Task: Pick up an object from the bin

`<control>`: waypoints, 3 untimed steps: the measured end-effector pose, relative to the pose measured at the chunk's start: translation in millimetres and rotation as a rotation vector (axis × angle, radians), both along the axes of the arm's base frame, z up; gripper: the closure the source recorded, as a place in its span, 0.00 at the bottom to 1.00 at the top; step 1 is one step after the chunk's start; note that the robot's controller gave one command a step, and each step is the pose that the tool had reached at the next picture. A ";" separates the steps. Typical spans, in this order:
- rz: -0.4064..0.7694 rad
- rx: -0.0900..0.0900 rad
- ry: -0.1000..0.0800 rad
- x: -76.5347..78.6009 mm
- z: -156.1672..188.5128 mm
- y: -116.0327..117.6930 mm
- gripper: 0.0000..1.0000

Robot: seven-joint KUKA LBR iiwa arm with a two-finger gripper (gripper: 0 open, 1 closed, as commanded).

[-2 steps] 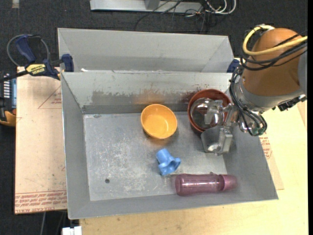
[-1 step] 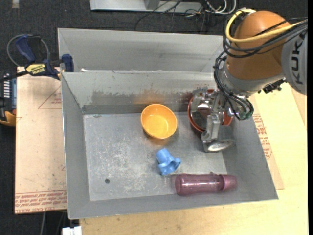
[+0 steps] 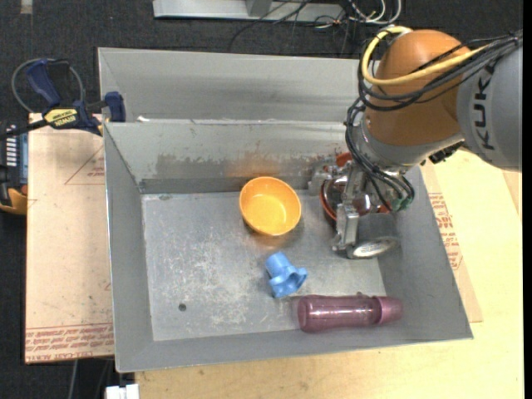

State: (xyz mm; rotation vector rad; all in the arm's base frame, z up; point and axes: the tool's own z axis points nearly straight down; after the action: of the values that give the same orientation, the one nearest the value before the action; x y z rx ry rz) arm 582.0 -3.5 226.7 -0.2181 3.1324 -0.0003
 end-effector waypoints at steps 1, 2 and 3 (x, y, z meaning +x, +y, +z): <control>-0.016 0.000 -0.002 -0.4 0.2 -2.6 0.00; 0.149 0.001 0.002 3.0 -83.6 -21.1 0.00; -0.035 0.003 -0.017 -15.6 -66.8 9.4 0.00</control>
Offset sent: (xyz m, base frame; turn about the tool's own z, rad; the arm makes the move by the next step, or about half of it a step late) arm 0.0042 -0.0211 -0.0806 -0.1531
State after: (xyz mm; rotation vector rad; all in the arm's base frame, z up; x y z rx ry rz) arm 566.4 5.9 160.0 -0.1631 3.1189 0.0024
